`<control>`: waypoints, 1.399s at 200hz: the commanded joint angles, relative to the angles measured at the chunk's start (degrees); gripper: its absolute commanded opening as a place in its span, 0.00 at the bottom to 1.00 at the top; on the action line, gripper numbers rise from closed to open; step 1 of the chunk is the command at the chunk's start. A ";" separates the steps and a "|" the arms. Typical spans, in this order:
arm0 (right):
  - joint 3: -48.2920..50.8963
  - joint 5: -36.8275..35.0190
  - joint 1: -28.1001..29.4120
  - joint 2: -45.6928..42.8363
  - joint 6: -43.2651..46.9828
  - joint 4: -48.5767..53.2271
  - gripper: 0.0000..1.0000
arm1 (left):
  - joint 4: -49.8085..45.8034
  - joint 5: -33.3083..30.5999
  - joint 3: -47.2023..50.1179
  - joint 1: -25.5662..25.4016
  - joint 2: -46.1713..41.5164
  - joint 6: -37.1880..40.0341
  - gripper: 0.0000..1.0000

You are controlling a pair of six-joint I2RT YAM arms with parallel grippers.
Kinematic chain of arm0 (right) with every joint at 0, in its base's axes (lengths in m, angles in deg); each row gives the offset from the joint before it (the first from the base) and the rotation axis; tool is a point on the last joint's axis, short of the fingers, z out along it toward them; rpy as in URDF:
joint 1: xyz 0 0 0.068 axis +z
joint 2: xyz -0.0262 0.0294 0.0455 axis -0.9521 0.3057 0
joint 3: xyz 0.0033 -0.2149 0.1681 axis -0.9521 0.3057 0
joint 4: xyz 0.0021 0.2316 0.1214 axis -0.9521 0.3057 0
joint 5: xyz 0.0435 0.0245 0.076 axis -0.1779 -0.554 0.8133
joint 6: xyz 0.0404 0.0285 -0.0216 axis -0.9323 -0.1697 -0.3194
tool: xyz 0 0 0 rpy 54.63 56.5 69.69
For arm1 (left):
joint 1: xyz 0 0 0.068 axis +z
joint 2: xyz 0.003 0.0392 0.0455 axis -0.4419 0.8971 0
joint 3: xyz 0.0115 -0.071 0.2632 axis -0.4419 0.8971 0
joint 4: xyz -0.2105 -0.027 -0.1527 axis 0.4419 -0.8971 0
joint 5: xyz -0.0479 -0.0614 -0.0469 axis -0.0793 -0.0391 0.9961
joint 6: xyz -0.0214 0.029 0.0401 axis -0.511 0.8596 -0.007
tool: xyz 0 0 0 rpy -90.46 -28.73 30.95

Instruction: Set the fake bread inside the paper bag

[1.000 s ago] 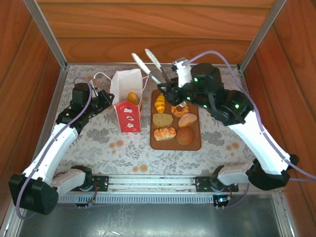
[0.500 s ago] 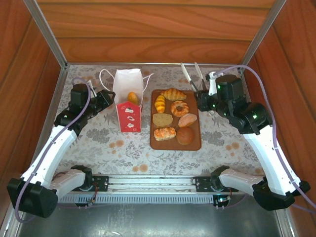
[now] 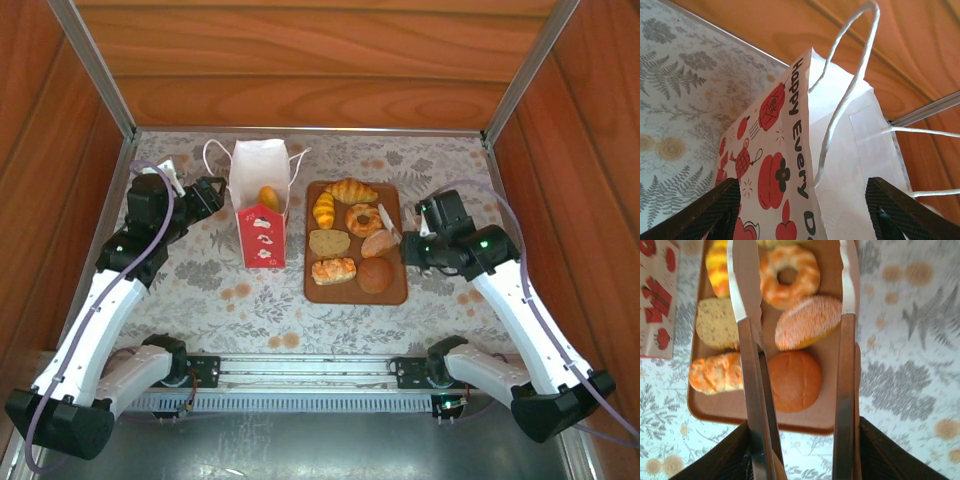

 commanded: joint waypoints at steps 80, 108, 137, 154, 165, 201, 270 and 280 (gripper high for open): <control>17.22 6.23 -2.78 -3.17 -19.56 -14.37 0.54 | -2.80 -1.85 1.33 -0.14 -1.03 3.65 0.71; 20.19 6.31 -3.19 -4.69 -26.75 -19.71 0.56 | -3.22 -1.97 1.17 -0.14 -1.50 4.00 0.71; 22.22 8.49 -3.41 -4.52 -31.44 -23.63 0.57 | -3.57 -2.23 1.04 -0.14 -1.95 4.22 0.71; 22.99 9.86 -3.49 -3.64 -32.76 -25.24 0.57 | -3.81 -2.53 1.11 -0.14 -2.23 4.38 0.71; 23.86 11.30 -3.50 -3.06 -32.83 -27.03 0.57 | -3.85 -2.61 1.17 -0.14 -2.41 4.39 0.71; 25.75 14.24 -3.57 -1.09 -34.22 -31.90 0.56 | -4.02 -2.83 1.20 -0.14 -2.50 4.48 0.71; 26.44 15.63 -3.67 2.80 -33.71 -34.72 0.52 | -4.24 -2.98 0.75 -0.14 -2.24 4.66 0.71; 26.41 15.99 -3.67 3.18 -33.56 -34.89 0.49 | -4.29 -2.91 0.68 -0.14 -2.15 4.66 0.71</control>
